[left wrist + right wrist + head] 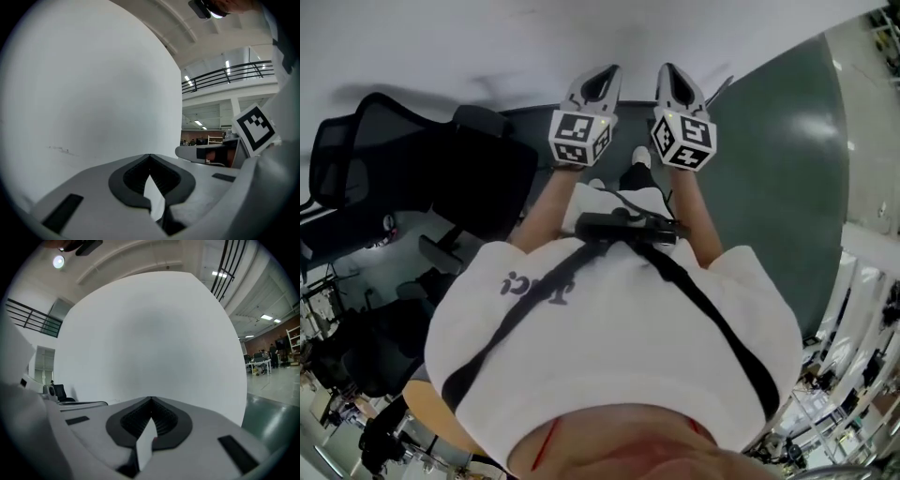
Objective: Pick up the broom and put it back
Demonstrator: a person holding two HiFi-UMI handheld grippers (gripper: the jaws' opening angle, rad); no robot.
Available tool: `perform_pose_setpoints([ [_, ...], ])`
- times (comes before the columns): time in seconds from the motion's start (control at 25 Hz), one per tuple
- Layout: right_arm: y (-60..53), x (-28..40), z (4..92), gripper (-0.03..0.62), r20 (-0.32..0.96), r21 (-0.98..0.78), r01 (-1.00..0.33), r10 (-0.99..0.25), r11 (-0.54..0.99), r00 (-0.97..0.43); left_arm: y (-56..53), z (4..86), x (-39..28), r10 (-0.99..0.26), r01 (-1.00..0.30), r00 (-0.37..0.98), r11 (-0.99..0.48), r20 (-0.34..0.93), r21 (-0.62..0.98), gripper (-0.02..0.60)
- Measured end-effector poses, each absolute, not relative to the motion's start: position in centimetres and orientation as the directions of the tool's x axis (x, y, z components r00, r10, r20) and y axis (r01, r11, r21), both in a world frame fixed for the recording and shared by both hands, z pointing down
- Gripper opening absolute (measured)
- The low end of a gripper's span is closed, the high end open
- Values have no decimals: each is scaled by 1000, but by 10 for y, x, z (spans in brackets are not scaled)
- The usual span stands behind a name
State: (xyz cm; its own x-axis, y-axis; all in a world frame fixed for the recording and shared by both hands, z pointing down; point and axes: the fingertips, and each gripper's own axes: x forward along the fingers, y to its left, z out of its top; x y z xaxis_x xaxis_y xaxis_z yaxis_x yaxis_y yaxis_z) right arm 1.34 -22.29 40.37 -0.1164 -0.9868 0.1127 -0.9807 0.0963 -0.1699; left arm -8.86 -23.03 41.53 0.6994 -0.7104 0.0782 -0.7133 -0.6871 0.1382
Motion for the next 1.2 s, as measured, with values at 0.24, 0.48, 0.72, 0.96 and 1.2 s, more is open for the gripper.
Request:
perform_pose_setpoints([
  [0.24, -212, -1, 384, 8, 72, -155, -985, -994, 75, -87, -216, 392, -97, -722, -719, 691, -686, 13, 117, 9],
  [0.48, -198, -2, 388, 8, 76, -124, -991, -995, 51, -61, -210, 387, -105, -734, -730, 679, -676, -9, 100, 9],
  [0.72, -177, -1, 390, 8, 73, -115, -993, -997, 21, -30, -192, 395, -108, -723, -719, 691, -687, 2, 104, 9],
  [0.96, -150, 1, 393, 8, 69, -107, -994, -998, -13, 5, -168, 399, -104, -692, -687, 722, -718, -3, 112, 9],
  [1.2, -118, -12, 411, 8, 94, -87, -996, -996, -22, 13, -141, 420, -114, -678, -673, 735, -727, 14, 137, 9],
])
